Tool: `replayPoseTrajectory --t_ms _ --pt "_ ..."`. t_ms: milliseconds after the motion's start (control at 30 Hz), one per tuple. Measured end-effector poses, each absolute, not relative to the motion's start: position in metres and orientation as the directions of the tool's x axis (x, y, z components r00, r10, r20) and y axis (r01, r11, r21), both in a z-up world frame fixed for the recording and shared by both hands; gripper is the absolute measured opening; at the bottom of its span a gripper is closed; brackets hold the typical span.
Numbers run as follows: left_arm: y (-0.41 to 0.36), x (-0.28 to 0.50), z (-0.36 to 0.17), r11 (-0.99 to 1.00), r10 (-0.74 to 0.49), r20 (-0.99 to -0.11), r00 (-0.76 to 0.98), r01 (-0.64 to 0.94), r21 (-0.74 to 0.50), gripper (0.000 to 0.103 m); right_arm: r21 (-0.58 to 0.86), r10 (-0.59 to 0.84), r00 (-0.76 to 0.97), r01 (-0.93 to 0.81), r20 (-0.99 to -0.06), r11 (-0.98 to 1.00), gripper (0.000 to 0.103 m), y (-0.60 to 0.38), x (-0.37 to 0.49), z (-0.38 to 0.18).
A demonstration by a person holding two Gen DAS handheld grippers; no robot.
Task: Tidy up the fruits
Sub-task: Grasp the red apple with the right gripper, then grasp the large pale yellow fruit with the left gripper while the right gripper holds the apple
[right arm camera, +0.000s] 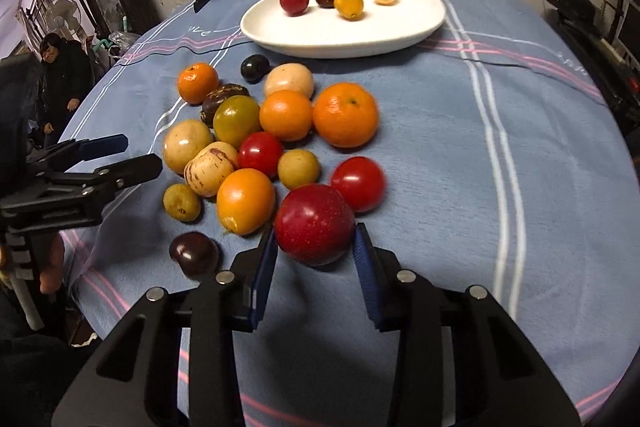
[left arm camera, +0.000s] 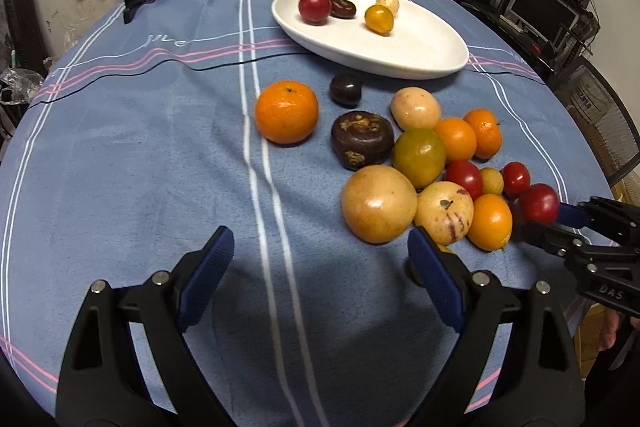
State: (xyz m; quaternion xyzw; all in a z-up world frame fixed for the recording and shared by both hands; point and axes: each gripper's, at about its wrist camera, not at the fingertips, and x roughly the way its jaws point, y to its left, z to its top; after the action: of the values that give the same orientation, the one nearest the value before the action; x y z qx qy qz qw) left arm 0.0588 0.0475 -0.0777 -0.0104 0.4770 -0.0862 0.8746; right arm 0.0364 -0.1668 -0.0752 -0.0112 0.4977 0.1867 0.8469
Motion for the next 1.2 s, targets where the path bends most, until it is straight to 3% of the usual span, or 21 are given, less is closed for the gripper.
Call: replayPoseTrajectory --t_ms 367,600,833,967,1200 --pt "0.028 0.083 -0.098 0.980 -0.168 -0.844 0.509 0.181 -0.086 0.088 0.218 0.326 0.423 -0.284 -0.845 0.934 0.039 -0.186 0.034 -0.083" --pt "0.028 0.083 -0.097 0.974 -0.201 -0.820 0.535 0.201 -0.107 0.077 0.228 0.335 0.410 -0.287 -0.848 0.930 0.039 -0.183 0.035 -0.087" --pt "0.032 0.087 -0.097 0.969 -0.233 -0.813 0.534 0.202 -0.145 0.076 0.229 0.335 0.415 -0.285 -0.846 0.931 0.040 -0.179 0.034 -0.088" --pt "0.026 0.076 -0.083 0.968 -0.222 -0.785 0.578 0.227 -0.107 0.057 0.233 0.337 0.415 -0.282 -0.845 0.931 0.040 -0.181 0.030 -0.088" --pt "0.024 0.081 -0.085 0.961 -0.237 -0.807 0.540 0.254 -0.113 0.060 0.244 0.347 0.416 -0.281 -0.840 0.928 0.040 -0.184 0.030 -0.087"
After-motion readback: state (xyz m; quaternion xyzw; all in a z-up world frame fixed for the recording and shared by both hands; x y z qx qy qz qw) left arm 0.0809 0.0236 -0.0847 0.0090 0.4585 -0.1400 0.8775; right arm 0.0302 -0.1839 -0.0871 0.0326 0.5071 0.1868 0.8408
